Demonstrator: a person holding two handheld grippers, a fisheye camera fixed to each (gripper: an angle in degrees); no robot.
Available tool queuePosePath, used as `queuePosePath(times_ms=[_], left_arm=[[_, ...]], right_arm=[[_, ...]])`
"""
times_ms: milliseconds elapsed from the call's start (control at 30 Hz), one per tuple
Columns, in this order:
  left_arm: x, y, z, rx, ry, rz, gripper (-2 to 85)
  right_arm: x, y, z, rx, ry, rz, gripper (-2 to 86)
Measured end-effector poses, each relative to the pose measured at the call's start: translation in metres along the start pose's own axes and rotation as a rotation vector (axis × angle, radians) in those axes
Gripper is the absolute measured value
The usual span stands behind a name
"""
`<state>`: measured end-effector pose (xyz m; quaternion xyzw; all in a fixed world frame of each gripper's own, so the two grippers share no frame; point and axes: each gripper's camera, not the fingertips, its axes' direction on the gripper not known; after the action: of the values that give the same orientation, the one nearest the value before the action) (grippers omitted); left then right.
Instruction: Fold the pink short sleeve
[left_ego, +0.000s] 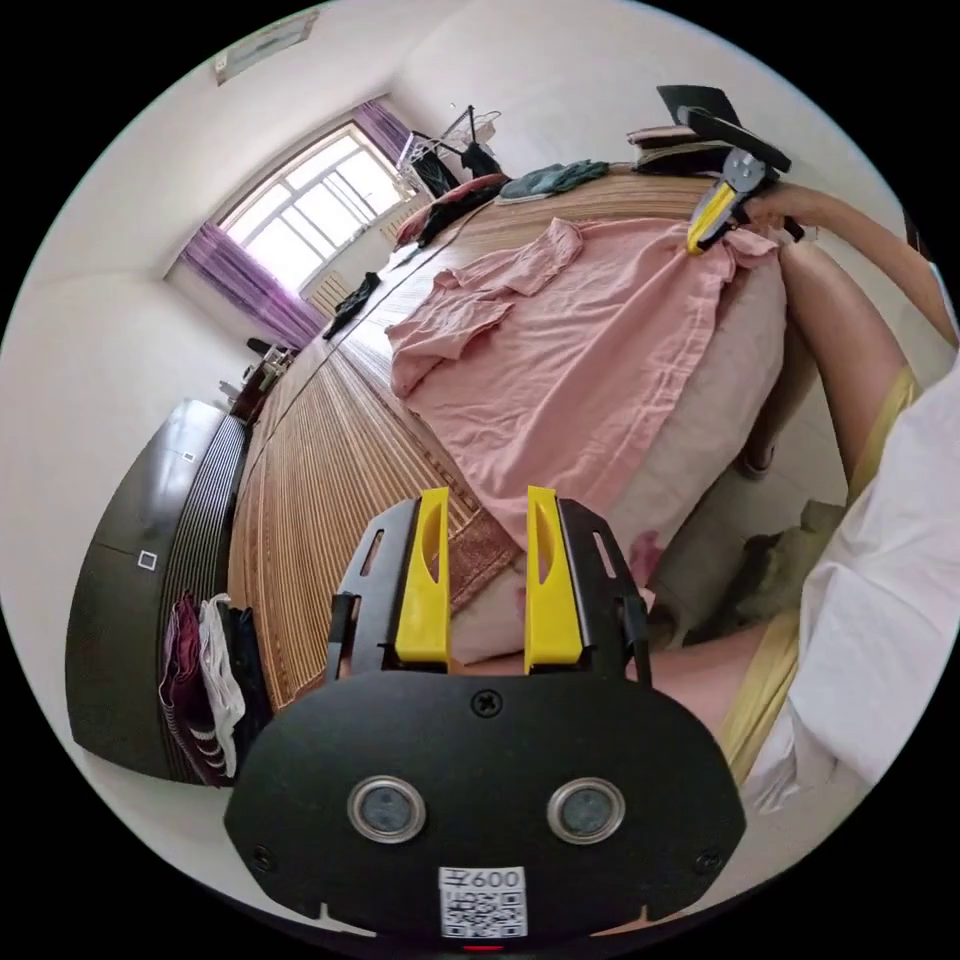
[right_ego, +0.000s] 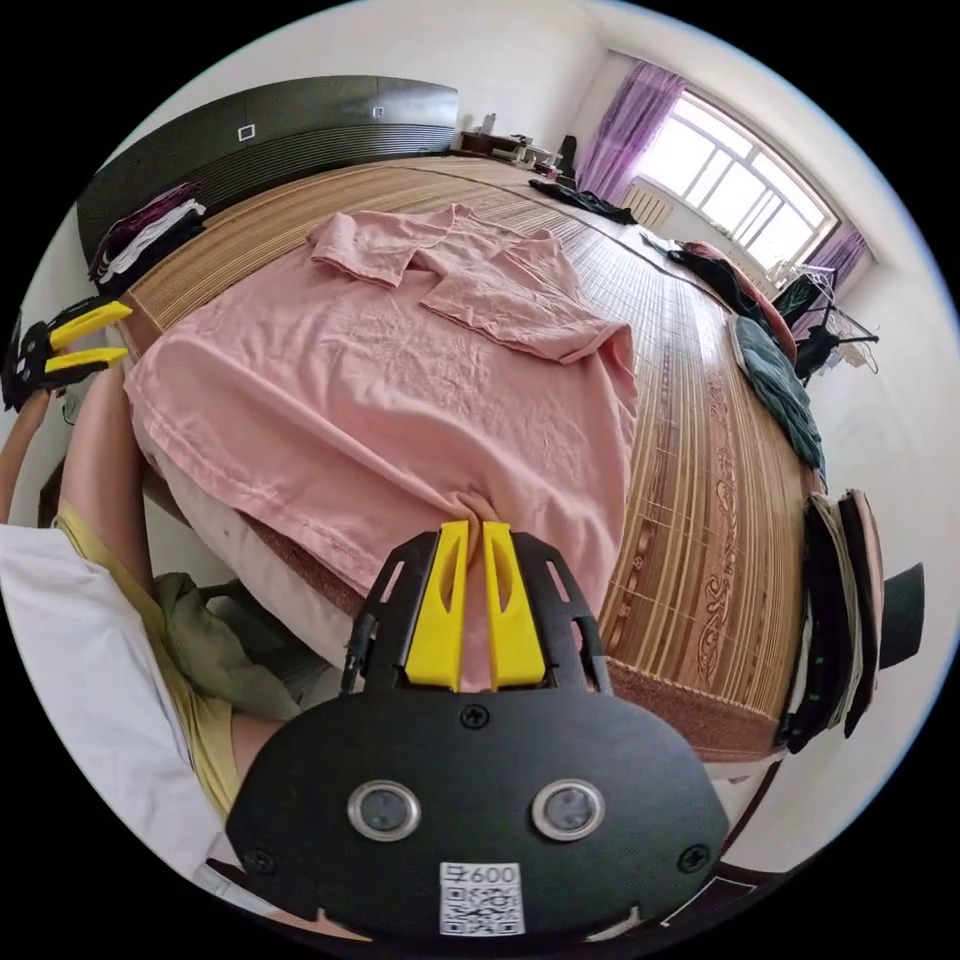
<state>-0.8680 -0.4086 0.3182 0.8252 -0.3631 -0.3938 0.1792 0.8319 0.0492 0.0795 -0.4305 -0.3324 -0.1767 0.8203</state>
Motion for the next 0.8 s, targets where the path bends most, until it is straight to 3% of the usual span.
queuePosePath(times_ms=[100,267,400,567,800], left_arm=[[0.030,0.013,0.005,-0.015,0.073,0.130,13.0],[0.066,0.023,0.042,-0.111,-0.053,0.252,11.0],[0.058,0.034,0.042,-0.052,-0.058,0.208,5.5],[0.033,0.041,0.015,0.040,-0.061,0.105,2.7],[-0.007,0.039,-0.005,0.134,-0.003,-0.082,1.7]], right_arm=[[0.007,-0.003,0.001,-0.029,-0.008,0.016,-0.8],[-0.022,0.010,-0.028,0.072,0.051,-0.033,-0.3],[-0.052,0.033,-0.060,0.176,0.035,-0.070,1.4],[-0.110,0.053,-0.093,0.372,-0.322,-0.215,7.1],[-0.207,0.023,-0.090,0.475,-0.425,-0.374,10.4]])
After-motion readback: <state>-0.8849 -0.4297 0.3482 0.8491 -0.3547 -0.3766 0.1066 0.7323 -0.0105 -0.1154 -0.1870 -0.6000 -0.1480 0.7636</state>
